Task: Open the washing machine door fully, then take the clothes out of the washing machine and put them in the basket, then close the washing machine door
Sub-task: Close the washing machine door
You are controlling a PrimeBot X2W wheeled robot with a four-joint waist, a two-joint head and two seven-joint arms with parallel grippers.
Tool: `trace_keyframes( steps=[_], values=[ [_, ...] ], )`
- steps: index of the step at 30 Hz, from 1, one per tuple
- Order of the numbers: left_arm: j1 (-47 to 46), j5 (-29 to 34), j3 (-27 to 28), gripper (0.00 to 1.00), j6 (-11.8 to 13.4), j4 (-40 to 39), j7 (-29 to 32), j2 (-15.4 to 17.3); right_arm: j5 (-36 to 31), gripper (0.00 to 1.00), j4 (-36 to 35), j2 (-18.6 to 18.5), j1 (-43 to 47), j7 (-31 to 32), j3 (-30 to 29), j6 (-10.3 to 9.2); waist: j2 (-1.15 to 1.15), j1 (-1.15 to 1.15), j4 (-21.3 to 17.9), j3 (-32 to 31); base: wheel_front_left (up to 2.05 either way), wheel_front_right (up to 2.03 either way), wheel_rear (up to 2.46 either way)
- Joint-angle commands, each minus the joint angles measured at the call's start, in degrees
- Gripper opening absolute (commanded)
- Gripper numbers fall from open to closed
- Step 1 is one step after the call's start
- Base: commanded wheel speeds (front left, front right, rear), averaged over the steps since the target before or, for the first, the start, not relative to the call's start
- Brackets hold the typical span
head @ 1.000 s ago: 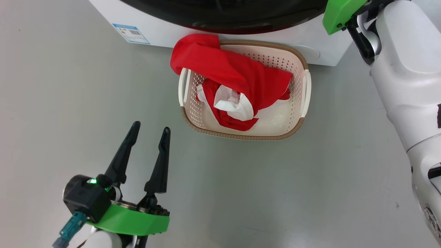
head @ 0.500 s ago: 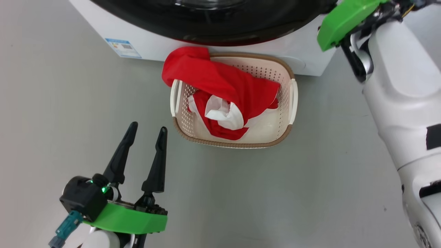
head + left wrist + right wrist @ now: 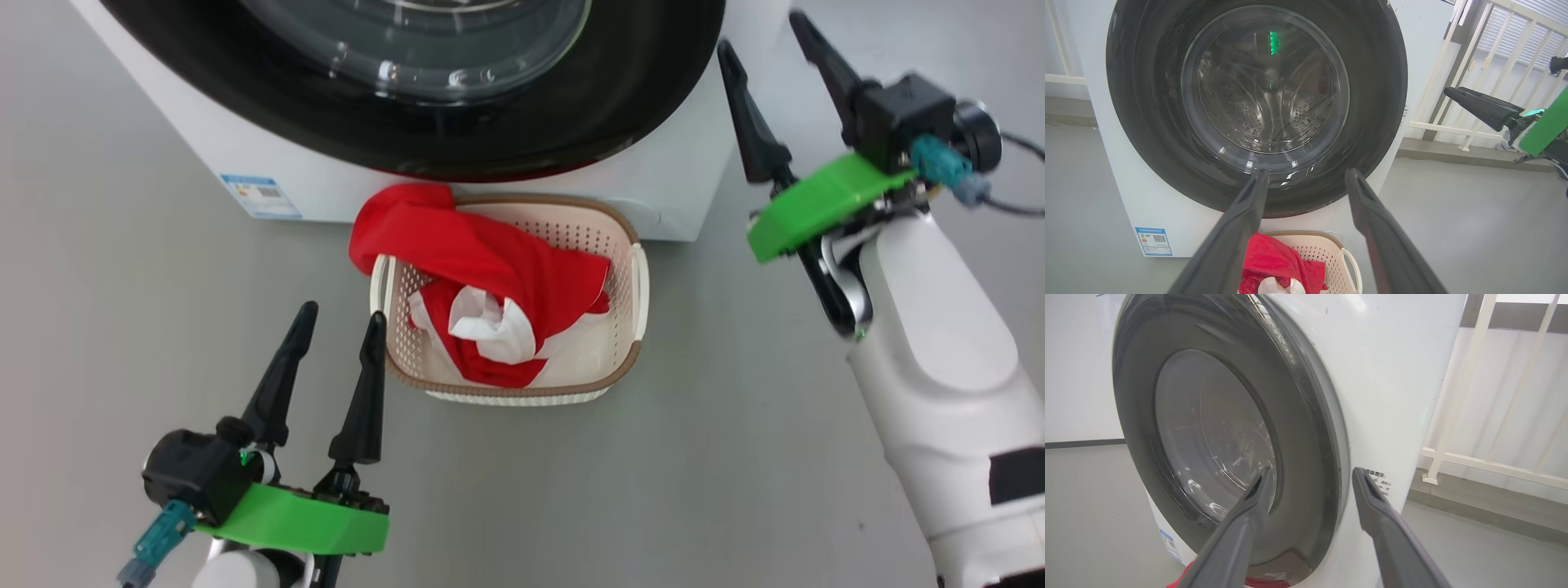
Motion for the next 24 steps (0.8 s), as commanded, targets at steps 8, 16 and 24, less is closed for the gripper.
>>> trace_keyframes(
  steps=[8,16,24],
  values=[
    [2.0,-0.4,2.6,1.0,-0.2,0.1,-0.7,0.6,-0.9,1.0,-8.0,-1.3,11.1,-0.4,-3.1,-0.21,0.0,0.0,-3.1,-6.4,0.0,0.0,0.0],
    [3.6,0.5,3.7,1.0,-0.2,1.0,-0.7,0.6,0.0,1.0,-14.3,-2.8,21.0,-0.4,-6.4,-0.21,0.0,0.0,-4.7,-10.3,0.0,0.0,0.0],
    [5.5,1.6,5.0,1.0,-0.1,0.9,-0.7,1.1,1.9,1.0,-20.3,-1.9,29.6,-0.4,-8.2,-0.21,0.0,0.0,-6.6,-12.4,0.0,0.0,0.0]
  ],
)
